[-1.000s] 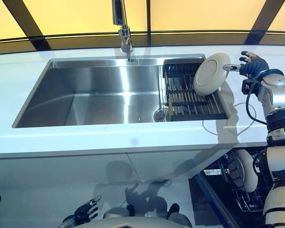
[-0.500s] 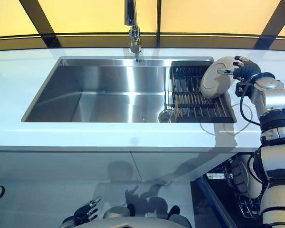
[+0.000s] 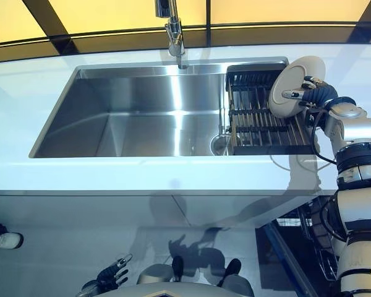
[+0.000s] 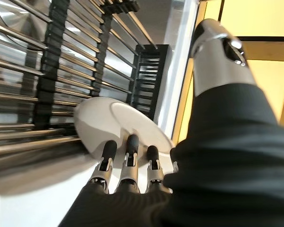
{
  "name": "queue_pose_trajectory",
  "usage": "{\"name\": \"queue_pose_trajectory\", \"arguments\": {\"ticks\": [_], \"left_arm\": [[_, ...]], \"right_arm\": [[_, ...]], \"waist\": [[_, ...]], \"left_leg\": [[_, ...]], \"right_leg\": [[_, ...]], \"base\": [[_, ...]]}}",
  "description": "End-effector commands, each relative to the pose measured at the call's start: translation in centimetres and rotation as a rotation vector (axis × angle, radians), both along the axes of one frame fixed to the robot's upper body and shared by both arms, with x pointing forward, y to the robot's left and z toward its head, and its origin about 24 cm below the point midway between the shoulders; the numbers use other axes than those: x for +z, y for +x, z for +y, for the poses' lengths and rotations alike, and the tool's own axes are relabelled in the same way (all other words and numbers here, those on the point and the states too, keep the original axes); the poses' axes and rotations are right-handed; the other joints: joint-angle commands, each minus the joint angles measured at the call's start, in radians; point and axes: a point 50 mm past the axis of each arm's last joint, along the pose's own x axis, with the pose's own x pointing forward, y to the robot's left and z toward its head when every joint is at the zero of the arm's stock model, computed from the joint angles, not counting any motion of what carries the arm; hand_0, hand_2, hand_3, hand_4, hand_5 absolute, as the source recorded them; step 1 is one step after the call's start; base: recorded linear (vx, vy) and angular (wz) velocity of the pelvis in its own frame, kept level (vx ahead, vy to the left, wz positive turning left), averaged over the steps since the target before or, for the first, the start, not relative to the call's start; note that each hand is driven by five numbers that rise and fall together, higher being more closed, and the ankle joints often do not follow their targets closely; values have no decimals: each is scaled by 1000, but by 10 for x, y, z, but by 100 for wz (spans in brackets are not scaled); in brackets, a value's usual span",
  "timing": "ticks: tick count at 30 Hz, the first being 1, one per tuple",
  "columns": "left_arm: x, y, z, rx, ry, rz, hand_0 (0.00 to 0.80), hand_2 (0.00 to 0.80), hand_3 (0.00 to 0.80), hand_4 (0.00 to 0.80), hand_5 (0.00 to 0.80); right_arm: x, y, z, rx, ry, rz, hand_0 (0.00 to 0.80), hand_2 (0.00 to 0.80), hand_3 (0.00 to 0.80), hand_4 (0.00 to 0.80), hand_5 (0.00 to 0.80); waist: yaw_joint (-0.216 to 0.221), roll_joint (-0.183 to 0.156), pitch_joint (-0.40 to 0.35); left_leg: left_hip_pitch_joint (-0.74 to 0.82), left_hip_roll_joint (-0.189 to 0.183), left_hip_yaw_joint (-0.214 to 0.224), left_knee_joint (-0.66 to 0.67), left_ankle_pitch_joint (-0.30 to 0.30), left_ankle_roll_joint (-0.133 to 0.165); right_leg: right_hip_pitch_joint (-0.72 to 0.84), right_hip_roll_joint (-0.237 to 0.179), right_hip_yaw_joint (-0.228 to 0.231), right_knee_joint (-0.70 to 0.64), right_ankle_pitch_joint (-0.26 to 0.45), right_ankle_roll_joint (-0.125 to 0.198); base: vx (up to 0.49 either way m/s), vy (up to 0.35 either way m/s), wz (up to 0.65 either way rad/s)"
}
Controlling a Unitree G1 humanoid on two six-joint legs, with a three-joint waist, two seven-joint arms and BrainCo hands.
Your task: Take plates into dishwasher
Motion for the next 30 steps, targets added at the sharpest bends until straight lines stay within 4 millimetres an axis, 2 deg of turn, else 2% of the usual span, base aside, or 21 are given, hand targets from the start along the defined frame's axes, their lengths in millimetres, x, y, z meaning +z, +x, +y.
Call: {"name": "queue_pose_trajectory", "arguments": {"ticks": [1,13,22,27,28,30], "left_arm": [[9,25,5,-45,10,-94,0,0,0,0,0],[8,21,6,-47,17,-77,0,0,0,0,0],[9,30,8,-35,47,-69,0,0,0,0,0],[9,33,11,6,60,-59,0,0,0,0,0],[10,35,12,40,61,-61,0,0,0,0,0],[10,35,12,45,60,-63,0,0,0,0,0]], "right_arm": [[47,7,1,-11,-49,-149,0,0,0,0,0],[64,0,-9,-46,-93,-188,0,0,0,0,0],[69,-4,-14,-53,-96,-173,0,0,0,0,0],[75,-9,-24,-61,-102,-174,0,0,0,0,0],[78,-9,-25,-67,-103,-177,0,0,0,0,0],[79,-9,-26,-69,-106,-176,0,0,0,0,0]], "waist": [[33,-37,36],[12,-69,-6],[-16,-105,-41],[-22,-128,-37],[-23,-140,-29],[-22,-146,-23]], "left_leg": [[-68,-24,25,-21,27,-11],[-38,-19,33,-22,19,-15],[3,5,55,0,1,-15],[0,25,42,83,-26,-23],[-31,52,42,210,7,-42],[-60,61,30,288,32,-50]], "right_leg": [[34,-23,-12,39,-94,46],[62,-4,8,23,-99,44],[90,21,34,58,-144,21],[99,34,50,88,-172,-6],[102,42,55,93,-183,-31],[104,44,56,93,-183,-42]], "base": [[-51,12,0],[-3,1,0],[-10,-39,-6],[9,-104,-1],[4,-116,1],[-4,-110,-6]]}}
